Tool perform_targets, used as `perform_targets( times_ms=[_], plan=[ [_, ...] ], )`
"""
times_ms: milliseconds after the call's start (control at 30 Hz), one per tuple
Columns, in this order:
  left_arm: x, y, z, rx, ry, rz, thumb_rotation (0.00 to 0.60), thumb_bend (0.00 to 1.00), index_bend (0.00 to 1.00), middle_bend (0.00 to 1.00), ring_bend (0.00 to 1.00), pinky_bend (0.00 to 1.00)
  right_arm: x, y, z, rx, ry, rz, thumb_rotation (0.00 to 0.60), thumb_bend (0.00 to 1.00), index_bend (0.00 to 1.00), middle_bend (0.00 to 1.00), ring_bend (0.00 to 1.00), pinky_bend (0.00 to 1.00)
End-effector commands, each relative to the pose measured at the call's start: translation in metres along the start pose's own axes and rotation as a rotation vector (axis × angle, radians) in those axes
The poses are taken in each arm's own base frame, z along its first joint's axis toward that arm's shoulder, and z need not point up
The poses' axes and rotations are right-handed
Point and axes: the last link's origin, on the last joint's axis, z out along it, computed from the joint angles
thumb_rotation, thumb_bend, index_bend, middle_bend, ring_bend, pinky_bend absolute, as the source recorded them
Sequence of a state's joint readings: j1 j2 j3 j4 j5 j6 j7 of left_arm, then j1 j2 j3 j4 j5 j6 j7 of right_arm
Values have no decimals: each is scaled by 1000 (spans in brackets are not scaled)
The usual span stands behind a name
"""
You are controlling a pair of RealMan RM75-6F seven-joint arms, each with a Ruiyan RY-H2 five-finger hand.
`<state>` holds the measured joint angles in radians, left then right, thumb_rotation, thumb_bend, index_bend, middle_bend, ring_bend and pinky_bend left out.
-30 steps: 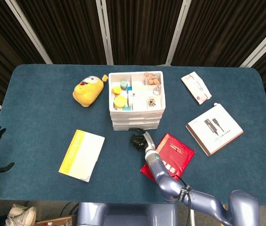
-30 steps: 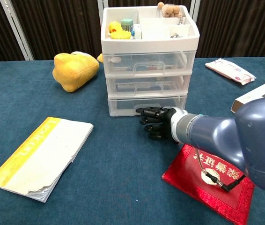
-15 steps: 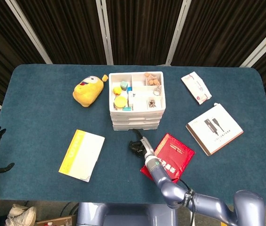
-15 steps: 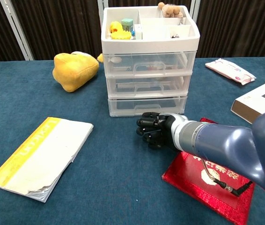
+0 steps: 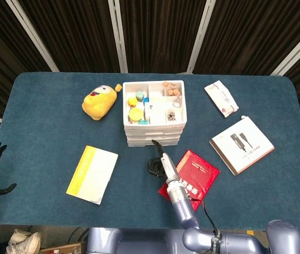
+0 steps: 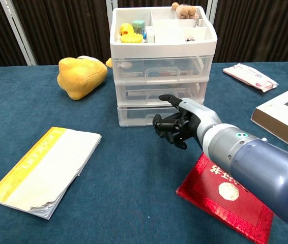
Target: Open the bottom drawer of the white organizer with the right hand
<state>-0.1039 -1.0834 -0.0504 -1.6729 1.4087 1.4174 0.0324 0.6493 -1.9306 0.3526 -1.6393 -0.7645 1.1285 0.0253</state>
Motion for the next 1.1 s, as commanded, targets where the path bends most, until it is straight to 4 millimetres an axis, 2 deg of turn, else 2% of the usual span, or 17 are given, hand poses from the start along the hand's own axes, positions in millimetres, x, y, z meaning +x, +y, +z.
perform_targets(
  times_ms=[33,133,367,433,667,1100],
  plan=[
    [0,0,-1,0,1,-4,600,42,19,0,0,19,5,3,-4,-7,8,-89,600,687,41,777,779,890],
    [0,1,-1,1,0,-10,600,42,19,0,0,19,10,7,-1,-24,10,-170,600,685,66,778,780,890],
    [-1,1,-2,8,-11,-20,600,41,19,0,0,19,26,17,5,-18,67,-492,600,684,120,778,779,890],
    [-1,1,-2,7,-13,-21,600,42,20,0,0,19,29,18,6,-12,88,-529,600,684,127,778,779,890],
    [-2,1,-2,11,-20,-29,600,42,20,0,0,19,36,17,12,-1,124,-559,600,683,130,778,779,890],
    [-2,1,-1,16,-29,-37,600,42,20,0,0,19,33,25,19,-36,102,-556,600,683,134,777,779,890]
  ],
)
